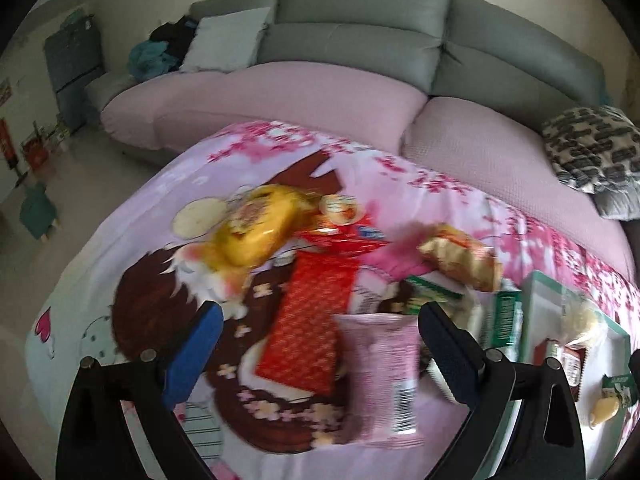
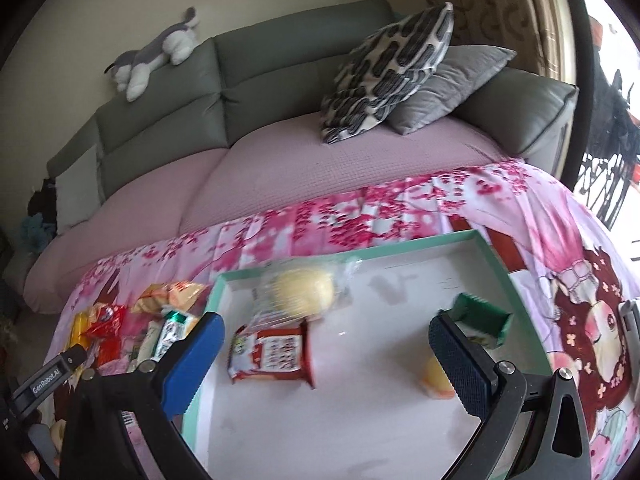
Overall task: Organize snacks
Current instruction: 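Move both tools back over the snack pile toward the pink wafer pack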
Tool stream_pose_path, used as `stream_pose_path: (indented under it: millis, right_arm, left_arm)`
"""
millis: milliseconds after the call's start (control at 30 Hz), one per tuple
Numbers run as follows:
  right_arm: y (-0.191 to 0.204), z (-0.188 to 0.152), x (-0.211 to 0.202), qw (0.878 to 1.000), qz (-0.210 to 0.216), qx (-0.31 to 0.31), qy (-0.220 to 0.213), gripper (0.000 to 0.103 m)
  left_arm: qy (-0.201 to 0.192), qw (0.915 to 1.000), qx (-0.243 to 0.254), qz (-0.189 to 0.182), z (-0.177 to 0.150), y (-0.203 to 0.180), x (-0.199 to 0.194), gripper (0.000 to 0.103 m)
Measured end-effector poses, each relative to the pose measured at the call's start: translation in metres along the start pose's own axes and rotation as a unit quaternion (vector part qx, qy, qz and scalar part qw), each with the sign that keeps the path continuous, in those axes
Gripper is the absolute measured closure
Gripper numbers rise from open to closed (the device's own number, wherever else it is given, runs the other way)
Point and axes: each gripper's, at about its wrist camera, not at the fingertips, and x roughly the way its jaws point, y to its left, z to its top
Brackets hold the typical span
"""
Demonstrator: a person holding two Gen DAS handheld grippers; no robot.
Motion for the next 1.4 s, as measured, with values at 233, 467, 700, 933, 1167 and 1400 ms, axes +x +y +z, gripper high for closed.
stream_pose_path:
  millis: [233,467,700,933,1167,1400]
  right_arm:
    - [0.043,-0.013,-0.001,0.999,0.03,-0.037,0.009,0.0]
    - [0.082,-0.029,0.005,0.995,0.057,-0.075,0.028,0.0]
    - [0.112,-0.046,0.016,0.989,0.086,-0.103,0.058,0.0]
    - [0.133,-0.06,0.028,0.984,0.097,-0.123,0.079,0.0]
    - [0.132,-0.066,0.039,0.984,0.086,-0.12,0.097,0.009]
    - [0.122,-0.062,0.039,0.987,0.067,-0.112,0.092,0.016]
  left_arm:
    - [0.019,0.9992,-0.025,0.024,0.0,0.035,0.007,0.005]
    - [0.031,0.9981,-0.045,0.03,-0.002,0.057,0.012,0.005]
    - [0.04,0.9966,-0.063,0.035,-0.001,0.075,0.016,0.005]
    - [0.059,0.9962,-0.061,0.021,-0.003,0.08,0.024,0.005]
    - [0.08,0.9958,-0.043,-0.007,-0.007,0.068,0.031,0.005]
    - [0.108,0.9922,-0.033,-0.052,-0.015,0.048,0.04,0.005]
